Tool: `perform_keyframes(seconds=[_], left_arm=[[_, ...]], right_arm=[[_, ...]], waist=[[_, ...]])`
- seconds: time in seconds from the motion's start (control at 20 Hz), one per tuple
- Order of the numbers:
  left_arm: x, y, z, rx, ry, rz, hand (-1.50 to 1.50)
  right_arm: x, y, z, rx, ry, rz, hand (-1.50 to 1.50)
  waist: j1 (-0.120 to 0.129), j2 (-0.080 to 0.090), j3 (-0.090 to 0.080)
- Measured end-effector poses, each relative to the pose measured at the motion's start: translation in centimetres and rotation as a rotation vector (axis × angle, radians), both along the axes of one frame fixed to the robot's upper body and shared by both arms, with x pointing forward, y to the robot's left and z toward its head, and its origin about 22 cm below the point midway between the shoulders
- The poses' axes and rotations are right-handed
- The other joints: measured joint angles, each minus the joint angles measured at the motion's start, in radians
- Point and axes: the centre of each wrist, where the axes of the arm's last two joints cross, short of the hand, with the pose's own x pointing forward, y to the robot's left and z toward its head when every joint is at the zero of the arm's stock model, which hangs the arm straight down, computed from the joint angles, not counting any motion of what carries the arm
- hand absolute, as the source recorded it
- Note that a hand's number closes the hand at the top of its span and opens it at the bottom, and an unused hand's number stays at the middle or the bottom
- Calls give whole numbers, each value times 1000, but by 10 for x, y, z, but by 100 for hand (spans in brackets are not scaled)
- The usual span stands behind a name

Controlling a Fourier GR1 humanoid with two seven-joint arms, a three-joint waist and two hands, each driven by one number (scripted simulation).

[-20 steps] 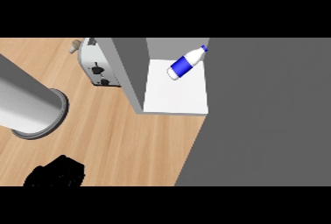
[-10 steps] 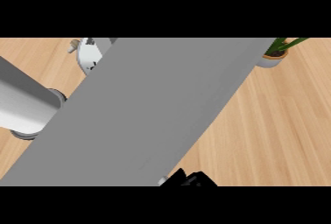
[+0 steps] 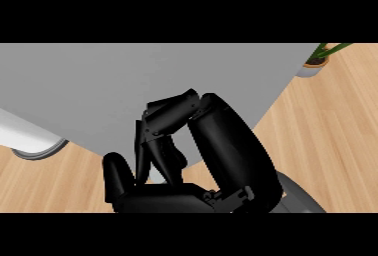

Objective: Pick up the bottled water, place it into the cabinet and close the cabinet

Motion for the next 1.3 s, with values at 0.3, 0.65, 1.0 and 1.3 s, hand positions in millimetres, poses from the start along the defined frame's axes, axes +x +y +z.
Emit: perform_keyframes(seconds=[0.3, 0.65, 1.0, 1.3], left_arm=[[-6, 15, 8, 1, -3, 4, 150], [-7, 27, 16, 5, -1, 4, 150], [-1, 27, 12, -1, -9, -17, 150], [5, 27, 14, -1, -21, -40, 150]], right_arm=[[53, 3, -1, -28, 16, -18, 150], [92, 5, -12, -57, 41, -18, 150], [106, 4, -26, -55, -7, -22, 150], [111, 0, -32, -68, -38, -28, 150]], waist=[[0, 1, 0], [-4, -15, 6], [4, -39, 9], [14, -48, 6]])
